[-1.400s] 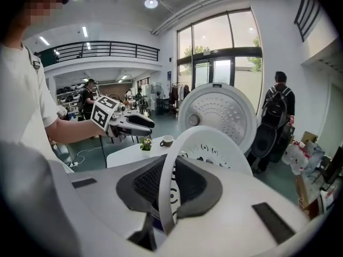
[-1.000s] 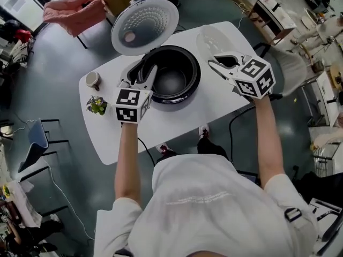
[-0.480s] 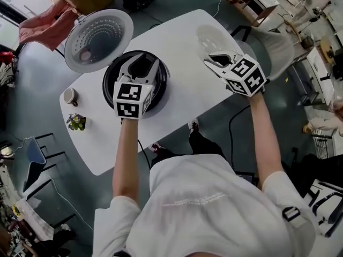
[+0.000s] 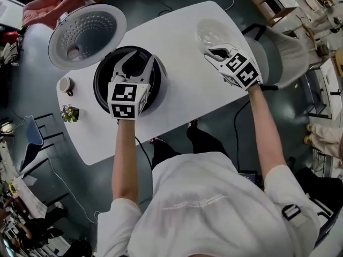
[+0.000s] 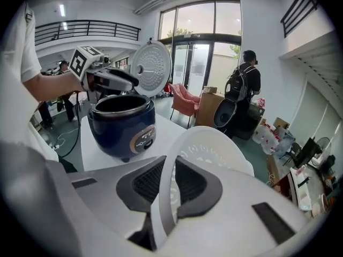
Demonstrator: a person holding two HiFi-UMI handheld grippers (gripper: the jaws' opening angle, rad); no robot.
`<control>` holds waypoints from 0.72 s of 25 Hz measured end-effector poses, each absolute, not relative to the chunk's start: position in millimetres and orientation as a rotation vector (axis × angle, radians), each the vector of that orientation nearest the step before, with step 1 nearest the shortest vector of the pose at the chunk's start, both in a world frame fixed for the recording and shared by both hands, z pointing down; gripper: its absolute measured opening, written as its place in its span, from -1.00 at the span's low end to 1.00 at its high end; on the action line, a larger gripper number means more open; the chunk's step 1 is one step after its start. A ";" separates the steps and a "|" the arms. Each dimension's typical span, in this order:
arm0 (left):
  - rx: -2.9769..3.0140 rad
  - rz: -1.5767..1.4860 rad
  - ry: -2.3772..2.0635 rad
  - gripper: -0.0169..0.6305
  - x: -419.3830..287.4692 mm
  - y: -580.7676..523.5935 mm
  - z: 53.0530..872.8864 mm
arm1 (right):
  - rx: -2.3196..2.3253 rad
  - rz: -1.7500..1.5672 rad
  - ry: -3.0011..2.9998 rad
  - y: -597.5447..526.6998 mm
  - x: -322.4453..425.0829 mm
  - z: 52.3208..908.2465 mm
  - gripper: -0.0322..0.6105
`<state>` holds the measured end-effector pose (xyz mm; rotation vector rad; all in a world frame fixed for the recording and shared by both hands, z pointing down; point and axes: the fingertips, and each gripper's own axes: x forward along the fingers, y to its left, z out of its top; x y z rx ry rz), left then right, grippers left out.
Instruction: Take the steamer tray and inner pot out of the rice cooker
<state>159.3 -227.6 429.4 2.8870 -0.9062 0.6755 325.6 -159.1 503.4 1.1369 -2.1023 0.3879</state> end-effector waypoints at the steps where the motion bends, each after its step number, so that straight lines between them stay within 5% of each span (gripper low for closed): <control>1: 2.871 0.680 -0.930 -0.45 157.1 -231.2 433.5 | 1.119 0.383 -2.105 -167.1 326.7 511.0 -0.68; 18: 2.667 0.689 -1.183 -0.45 141.3 -260.0 451.1 | 0.833 0.247 -2.022 -267.4 333.3 625.9 -0.68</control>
